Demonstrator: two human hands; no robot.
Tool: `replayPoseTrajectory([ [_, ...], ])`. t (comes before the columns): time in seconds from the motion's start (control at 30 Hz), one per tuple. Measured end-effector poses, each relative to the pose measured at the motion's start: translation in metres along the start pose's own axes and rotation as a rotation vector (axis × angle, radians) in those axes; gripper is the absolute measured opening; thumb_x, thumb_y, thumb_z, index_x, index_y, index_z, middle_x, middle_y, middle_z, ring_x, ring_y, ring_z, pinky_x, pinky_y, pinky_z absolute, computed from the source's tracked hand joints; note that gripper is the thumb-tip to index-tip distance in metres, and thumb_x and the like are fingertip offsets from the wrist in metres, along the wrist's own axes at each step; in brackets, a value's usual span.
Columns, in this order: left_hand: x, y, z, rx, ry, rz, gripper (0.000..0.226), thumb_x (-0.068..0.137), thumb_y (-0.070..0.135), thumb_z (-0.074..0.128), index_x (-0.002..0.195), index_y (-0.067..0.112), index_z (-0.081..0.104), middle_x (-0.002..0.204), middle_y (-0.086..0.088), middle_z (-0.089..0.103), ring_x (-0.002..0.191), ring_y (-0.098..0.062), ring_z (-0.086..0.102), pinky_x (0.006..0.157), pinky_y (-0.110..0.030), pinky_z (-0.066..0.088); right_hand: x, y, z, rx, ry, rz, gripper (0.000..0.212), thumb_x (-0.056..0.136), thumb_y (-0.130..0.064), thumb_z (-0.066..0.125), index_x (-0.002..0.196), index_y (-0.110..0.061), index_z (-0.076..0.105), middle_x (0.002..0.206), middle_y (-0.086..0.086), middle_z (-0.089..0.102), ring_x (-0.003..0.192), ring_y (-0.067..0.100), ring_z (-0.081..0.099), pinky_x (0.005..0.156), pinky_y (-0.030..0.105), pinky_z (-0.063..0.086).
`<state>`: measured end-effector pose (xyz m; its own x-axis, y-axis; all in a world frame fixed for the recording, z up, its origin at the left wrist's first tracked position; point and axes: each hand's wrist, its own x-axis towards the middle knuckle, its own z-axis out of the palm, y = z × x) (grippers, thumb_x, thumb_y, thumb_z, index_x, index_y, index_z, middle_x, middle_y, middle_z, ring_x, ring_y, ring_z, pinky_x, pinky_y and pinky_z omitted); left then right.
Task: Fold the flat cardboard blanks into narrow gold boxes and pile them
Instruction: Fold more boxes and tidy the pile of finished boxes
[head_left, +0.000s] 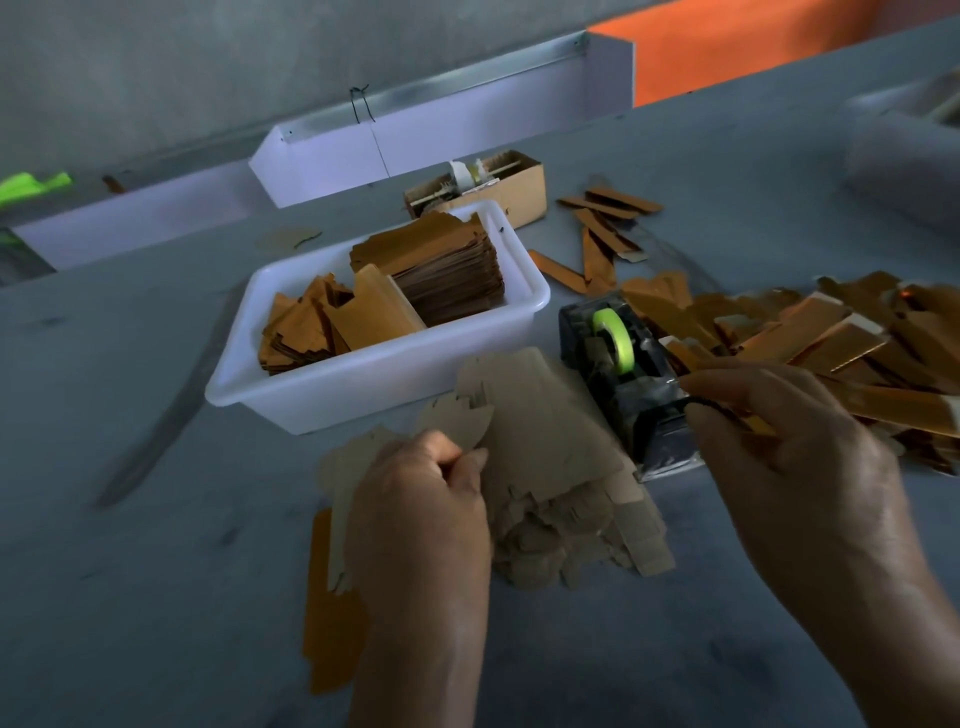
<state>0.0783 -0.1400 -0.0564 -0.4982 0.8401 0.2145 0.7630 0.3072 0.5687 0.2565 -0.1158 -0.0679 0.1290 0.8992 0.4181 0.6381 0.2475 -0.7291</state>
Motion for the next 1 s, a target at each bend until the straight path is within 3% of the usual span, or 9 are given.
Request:
replayPoseTrajectory([
  [0.13, -0.002, 0.006, -0.009, 0.008, 0.031, 0.070, 0.016, 0.092, 0.028, 0.056, 0.079, 0.021, 0.063, 0.065, 0.011, 0.049, 0.056, 0.000, 0.043, 0.048, -0.012, 0.037, -0.006, -0.006, 0.001, 0.188, -0.082, 0.123, 0.013, 0.084, -0.015, 0.062, 0.087, -0.025, 0.068, 0.089, -0.012, 0.066, 0.070, -0.003, 0.058, 0.064, -0.002, 0.040],
  [0.2, -0.010, 0.020, -0.009, 0.114, 0.085, 0.176, 0.012, 0.085, 0.024, 0.060, 0.074, 0.020, 0.061, 0.066, 0.013, 0.041, 0.057, 0.000, 0.033, 0.044, -0.013, 0.026, -0.008, -0.016, 0.003, 0.420, -0.210, 0.268, 0.012, 0.084, -0.016, 0.061, 0.080, -0.024, 0.069, 0.075, -0.007, 0.071, 0.071, 0.004, 0.067, 0.062, 0.012, 0.051],
  [0.27, -0.021, 0.036, -0.004, 0.139, 0.098, 0.287, 0.013, 0.073, 0.019, 0.069, 0.065, 0.015, 0.059, 0.065, 0.004, 0.047, 0.060, -0.007, 0.040, 0.050, -0.010, 0.016, -0.012, -0.025, 0.005, 0.696, -0.399, 0.413, 0.010, 0.083, -0.017, 0.061, 0.082, -0.017, 0.071, 0.073, -0.004, 0.073, 0.068, 0.008, 0.069, 0.058, 0.018, 0.054],
  [0.4, -0.039, 0.043, 0.015, 0.048, 0.000, 0.383, 0.020, 0.070, 0.020, 0.078, 0.065, 0.019, 0.058, 0.066, 0.004, 0.052, 0.060, -0.014, 0.055, 0.046, -0.019, 0.034, -0.016, -0.027, 0.010, 0.868, -0.550, 0.571, 0.027, 0.071, -0.039, 0.059, 0.078, -0.015, 0.069, 0.059, -0.006, 0.065, 0.054, 0.001, 0.061, 0.050, 0.011, 0.045],
  [0.47, -0.038, 0.043, 0.016, -0.042, -0.162, 0.339, 0.003, 0.084, 0.026, 0.065, 0.082, 0.026, 0.063, 0.079, 0.011, 0.055, 0.072, -0.005, 0.057, 0.058, -0.020, 0.048, -0.016, -0.019, 0.012, 0.869, -0.508, 0.612, 0.018, 0.076, -0.032, 0.061, 0.077, -0.016, 0.069, 0.064, -0.004, 0.068, 0.058, 0.005, 0.065, 0.056, 0.016, 0.049],
  [0.57, -0.032, 0.033, 0.012, -0.280, -0.319, 0.236, 0.016, 0.087, 0.024, 0.060, 0.096, 0.034, 0.069, 0.090, 0.017, 0.065, 0.081, 0.005, 0.062, 0.068, -0.011, 0.051, -0.016, -0.011, 0.014, 0.897, -0.445, 0.651, 0.012, 0.087, -0.014, 0.058, 0.087, -0.014, 0.070, 0.079, 0.005, 0.074, 0.075, 0.017, 0.071, 0.066, 0.026, 0.056],
  [0.73, -0.017, 0.023, 0.003, -0.321, -0.108, 0.094, 0.039, 0.080, 0.039, 0.069, 0.117, 0.036, 0.056, 0.108, 0.020, 0.058, 0.093, 0.001, 0.058, 0.076, -0.015, 0.049, -0.014, -0.003, 0.013, 0.941, -0.426, 0.658, 0.020, 0.077, -0.016, 0.063, 0.096, -0.018, 0.071, 0.091, 0.003, 0.074, 0.084, 0.018, 0.071, 0.072, 0.033, 0.059],
  [0.87, -0.008, 0.018, -0.003, -0.544, -0.444, -0.130, 0.041, 0.070, 0.038, 0.078, 0.107, 0.031, 0.061, 0.096, 0.013, 0.071, 0.083, -0.001, 0.067, 0.068, -0.018, 0.050, -0.014, 0.000, 0.013, 0.931, -0.490, 0.612, 0.033, 0.063, -0.024, 0.065, 0.093, -0.013, 0.072, 0.091, 0.010, 0.074, 0.088, 0.027, 0.070, 0.081, 0.045, 0.056],
  [1.0, -0.010, 0.016, 0.005, -0.509, -0.492, -0.114, 0.034, 0.071, 0.033, 0.081, 0.100, 0.029, 0.064, 0.089, 0.011, 0.073, 0.079, -0.001, 0.068, 0.064, -0.019, 0.052, -0.015, 0.002, 0.014, 0.907, -0.533, 0.577, 0.030, 0.062, -0.026, 0.065, 0.090, -0.019, 0.075, 0.089, 0.009, 0.073, 0.084, 0.026, 0.069, 0.079, 0.044, 0.057],
])
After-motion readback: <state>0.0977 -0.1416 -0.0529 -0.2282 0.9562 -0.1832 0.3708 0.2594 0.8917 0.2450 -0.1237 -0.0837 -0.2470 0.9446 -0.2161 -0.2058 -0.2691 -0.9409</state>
